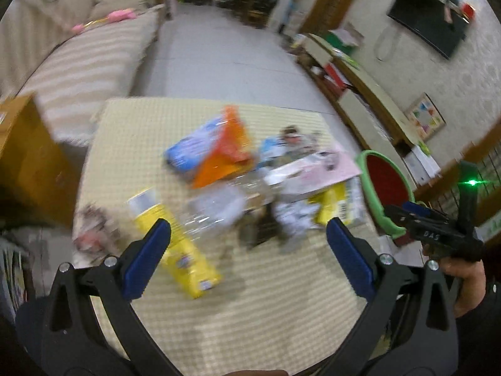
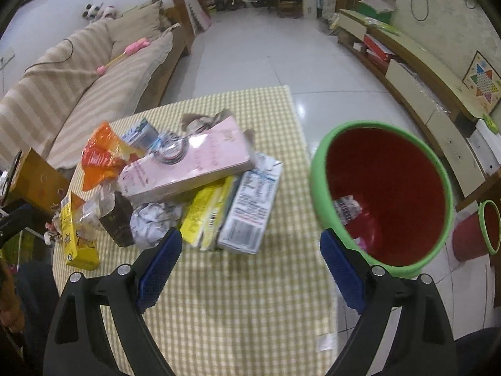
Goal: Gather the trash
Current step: 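Move both open tools back toward the table trash, then grasp the crumpled paper with left tool while right tool grasps the white milk carton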
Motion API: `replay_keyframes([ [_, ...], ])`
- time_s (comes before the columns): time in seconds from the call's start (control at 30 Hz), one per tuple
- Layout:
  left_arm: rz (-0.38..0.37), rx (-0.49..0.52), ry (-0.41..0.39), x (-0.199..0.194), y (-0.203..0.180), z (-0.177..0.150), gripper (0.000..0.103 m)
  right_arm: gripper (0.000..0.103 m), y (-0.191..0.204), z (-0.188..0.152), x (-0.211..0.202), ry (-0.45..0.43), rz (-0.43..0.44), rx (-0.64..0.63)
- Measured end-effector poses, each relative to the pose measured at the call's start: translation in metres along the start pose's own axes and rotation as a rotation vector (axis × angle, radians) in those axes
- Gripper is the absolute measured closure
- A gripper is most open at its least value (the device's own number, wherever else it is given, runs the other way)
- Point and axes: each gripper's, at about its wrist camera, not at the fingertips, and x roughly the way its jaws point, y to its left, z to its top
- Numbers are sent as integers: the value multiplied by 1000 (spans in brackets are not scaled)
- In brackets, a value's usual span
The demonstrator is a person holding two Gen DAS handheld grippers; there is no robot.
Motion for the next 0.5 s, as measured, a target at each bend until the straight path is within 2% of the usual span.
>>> replay_keyframes([
  [0.27, 136, -160, 34, 1, 88, -14, 6, 16, -1, 5, 25, 43, -17, 20],
  [0.5, 210, -226, 103, 23, 124, -19, 6, 18, -8, 10, 41, 67, -32, 46],
])
